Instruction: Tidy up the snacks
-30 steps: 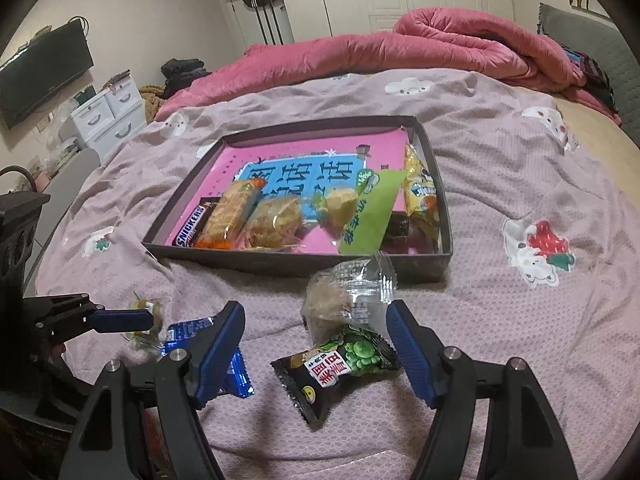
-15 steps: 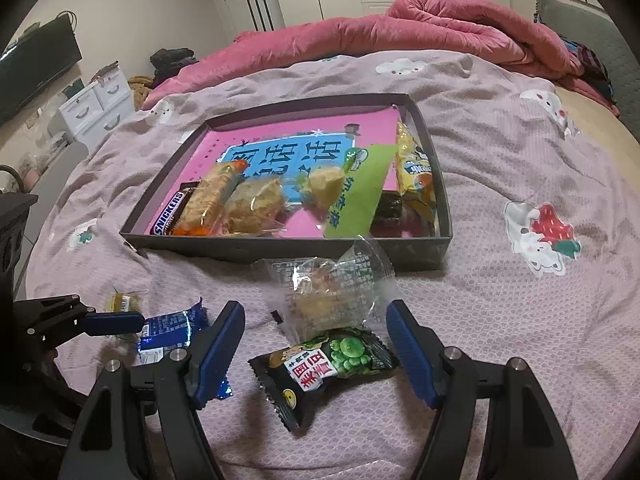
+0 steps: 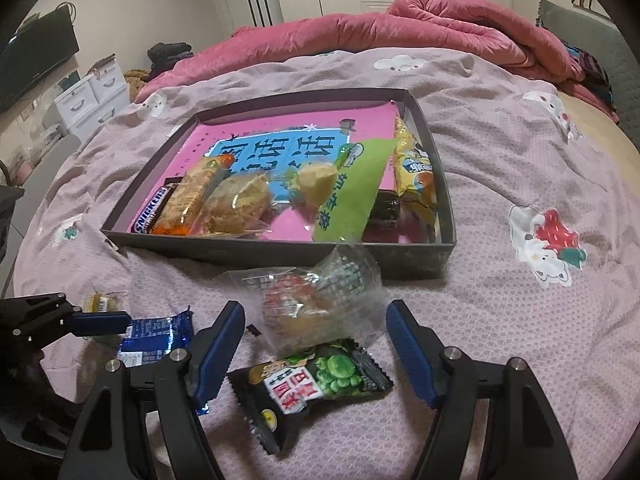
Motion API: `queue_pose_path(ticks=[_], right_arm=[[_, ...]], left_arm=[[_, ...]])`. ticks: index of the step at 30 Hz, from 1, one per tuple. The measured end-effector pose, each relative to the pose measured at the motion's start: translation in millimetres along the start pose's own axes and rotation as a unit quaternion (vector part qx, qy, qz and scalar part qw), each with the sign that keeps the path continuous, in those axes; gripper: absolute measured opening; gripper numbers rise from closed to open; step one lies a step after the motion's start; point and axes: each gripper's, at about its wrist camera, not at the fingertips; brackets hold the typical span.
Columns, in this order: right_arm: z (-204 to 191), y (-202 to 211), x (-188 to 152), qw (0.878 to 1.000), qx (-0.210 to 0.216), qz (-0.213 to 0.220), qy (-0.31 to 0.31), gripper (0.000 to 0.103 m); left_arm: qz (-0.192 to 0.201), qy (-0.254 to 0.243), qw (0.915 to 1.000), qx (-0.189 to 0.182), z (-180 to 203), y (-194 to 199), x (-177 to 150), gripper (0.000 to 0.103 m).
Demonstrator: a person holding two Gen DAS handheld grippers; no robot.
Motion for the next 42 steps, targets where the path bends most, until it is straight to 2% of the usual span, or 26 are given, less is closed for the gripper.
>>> queue_pose_path(ticks=[6, 8, 11, 18, 25, 42], right_arm=[[2.4, -5.3, 1.5, 1.0, 0.002, 0.007, 0.007, 0.072], [1.6, -6.6, 2.4, 1.0, 0.007, 0.008, 0.012, 0.065], [0.3, -7.2, 2.5, 1.0, 0.015, 0.014, 0.017, 0.062], [7.6, -1.9, 1.5, 0.999, 0.043, 0.023, -0.007, 0.06], [6.7, 11.3, 1.4, 0.998, 0.051, 0.041, -0.013, 0.06], [13.8, 30.7, 5.3, 0.995, 0.048, 0.082, -0.029, 0.06]], left_arm=[[-0.001, -0.001, 1.0, -0.001, 0.7, -4.6, 0.2, 0.079], [-0.002, 0.002, 1.0, -0.005, -0.3, -6.7, 1.6, 0.079], [-0.008, 0.01, 0.9998, -0.015, -1.2, -10.8, 2.0, 0.079], [-0.004, 0.005, 0.9998, -0.017, 2.7, -14.1, 2.9, 0.079], [-0.004, -0.001, 0.9994, -0.035, 7.0, -12.2, 4.0, 0.055], [0.037, 0.04, 0.9966, -0.063, -10.5, 21.6, 4.0, 0.052]])
Point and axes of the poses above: each gripper's, at about its wrist camera, not at the fingertips, and y roughly against the way its jaws point, z to its right, x to its top, and after that the axes turned 1 degree about -z, right-handed
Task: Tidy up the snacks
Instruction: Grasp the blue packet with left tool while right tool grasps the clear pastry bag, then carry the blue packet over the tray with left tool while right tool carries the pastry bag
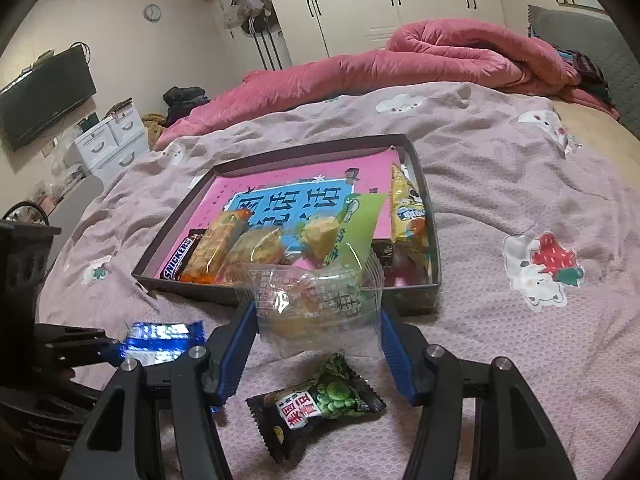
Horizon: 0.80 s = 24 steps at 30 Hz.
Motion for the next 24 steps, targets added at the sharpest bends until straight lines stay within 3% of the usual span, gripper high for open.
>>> queue_pose_path(ticks=[11, 24], right_arm=[[0.7, 6.6, 4.5, 1.0, -0.001, 0.018, 0.002, 0.06], [-0.1, 6.9, 9.1, 1.0, 0.002, 0.027, 0.005, 0.06]], left_arm=[[0.032, 0.014, 0.9994, 0.005, -5.1, 24.2, 12.9, 0.052], [0.07, 0.046, 0.9959, 0.034, -31.6, 46.4, 30.7, 0.052]])
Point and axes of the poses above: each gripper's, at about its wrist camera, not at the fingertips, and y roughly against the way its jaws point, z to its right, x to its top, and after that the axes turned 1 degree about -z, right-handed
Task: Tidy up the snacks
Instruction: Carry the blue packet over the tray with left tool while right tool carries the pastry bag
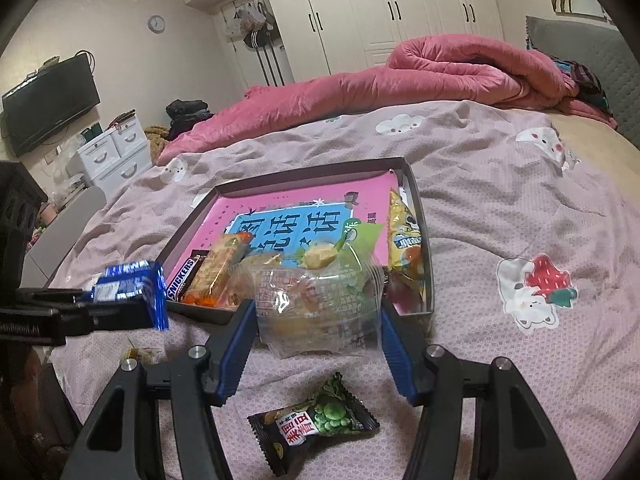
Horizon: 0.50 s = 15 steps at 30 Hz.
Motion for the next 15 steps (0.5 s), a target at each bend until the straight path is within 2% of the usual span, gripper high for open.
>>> queue_pose_path(ticks=[15], right_arm=[[-7.2, -7.3, 17.9, 1.0, -0.003, 0.014, 0.013, 0.06]], left_arm=[[0.033, 0.009, 0.9988, 0.034, -10.2, 2.2, 24.0, 0.052]])
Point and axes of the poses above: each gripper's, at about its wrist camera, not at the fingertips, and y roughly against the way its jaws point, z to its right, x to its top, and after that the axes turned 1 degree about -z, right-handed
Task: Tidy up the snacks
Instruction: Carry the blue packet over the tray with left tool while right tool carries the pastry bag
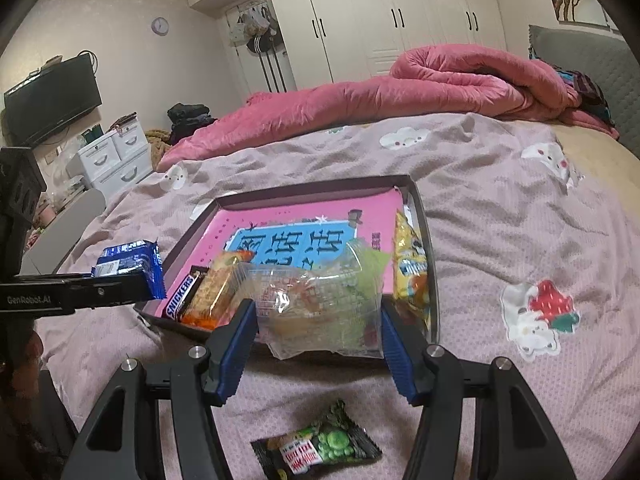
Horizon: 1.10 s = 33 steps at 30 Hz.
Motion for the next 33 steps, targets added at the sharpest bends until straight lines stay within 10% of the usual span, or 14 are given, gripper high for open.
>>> queue_pose_path(ticks=[33], right_arm=[[-14.2, -44.3, 0.5, 0.998, -0.015, -0.049, 0.031, 0.061]], left_arm=[[-0.012, 0.024, 0.9994, 0.023, -13.6, -37.7, 11.9, 0.052]])
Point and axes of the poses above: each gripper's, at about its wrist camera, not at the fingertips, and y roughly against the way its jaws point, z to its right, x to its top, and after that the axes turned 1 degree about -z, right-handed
